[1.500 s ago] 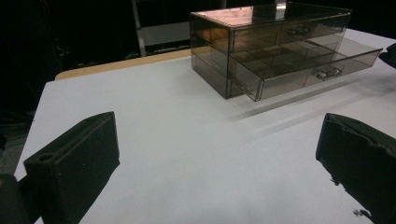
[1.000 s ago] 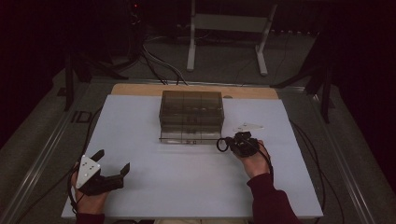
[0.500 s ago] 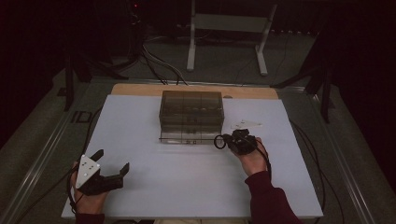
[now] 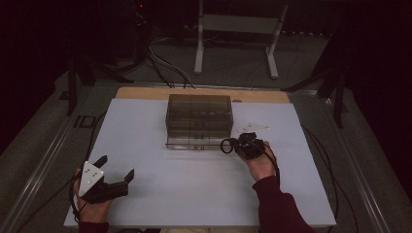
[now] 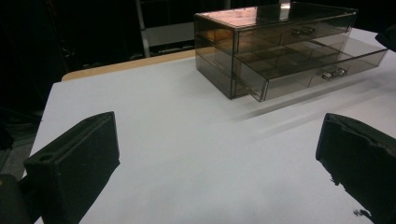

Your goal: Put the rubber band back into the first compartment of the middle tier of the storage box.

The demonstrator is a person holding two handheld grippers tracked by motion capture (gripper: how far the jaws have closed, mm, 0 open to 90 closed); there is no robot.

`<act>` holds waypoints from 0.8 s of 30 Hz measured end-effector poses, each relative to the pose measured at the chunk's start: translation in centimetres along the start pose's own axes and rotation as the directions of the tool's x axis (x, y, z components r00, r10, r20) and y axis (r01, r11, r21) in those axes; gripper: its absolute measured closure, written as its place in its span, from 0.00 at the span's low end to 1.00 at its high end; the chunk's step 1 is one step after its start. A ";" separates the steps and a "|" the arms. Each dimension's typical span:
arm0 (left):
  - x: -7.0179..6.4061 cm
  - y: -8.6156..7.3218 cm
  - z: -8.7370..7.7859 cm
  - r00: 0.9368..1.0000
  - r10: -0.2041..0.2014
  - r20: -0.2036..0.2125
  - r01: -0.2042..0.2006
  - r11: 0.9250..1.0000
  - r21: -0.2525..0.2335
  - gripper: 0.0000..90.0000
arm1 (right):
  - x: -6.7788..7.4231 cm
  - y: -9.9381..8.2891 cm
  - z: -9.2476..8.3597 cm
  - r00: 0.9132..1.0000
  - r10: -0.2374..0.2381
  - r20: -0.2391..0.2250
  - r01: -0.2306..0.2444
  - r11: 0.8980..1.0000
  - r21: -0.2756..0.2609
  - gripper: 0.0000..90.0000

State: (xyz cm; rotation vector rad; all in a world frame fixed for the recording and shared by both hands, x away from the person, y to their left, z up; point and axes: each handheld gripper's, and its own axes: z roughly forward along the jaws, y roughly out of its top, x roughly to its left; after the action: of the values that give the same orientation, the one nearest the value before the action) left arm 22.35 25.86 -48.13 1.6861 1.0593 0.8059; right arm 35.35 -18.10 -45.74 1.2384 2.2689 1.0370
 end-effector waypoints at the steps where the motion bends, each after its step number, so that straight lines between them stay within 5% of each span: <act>1: 0.0 0.0 0.0 1.000 0.000 0.000 0.000 1.000 0.000 0.00 | 0.0 0.0 0.0 1.000 0.000 0.000 0.000 1.000 0.000 0.98; 24: 0.1 -0.1 0.1 1.000 -0.005 0.008 0.005 1.000 0.004 0.00 | 0.9 1.6 0.2 1.000 -0.011 -0.019 0.010 1.000 -0.021 0.98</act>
State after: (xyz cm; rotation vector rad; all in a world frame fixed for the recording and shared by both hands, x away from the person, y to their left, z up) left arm 22.43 25.89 -48.24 1.6875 1.0599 0.7938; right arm 35.91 -16.71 -44.67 1.2120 2.2702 1.0707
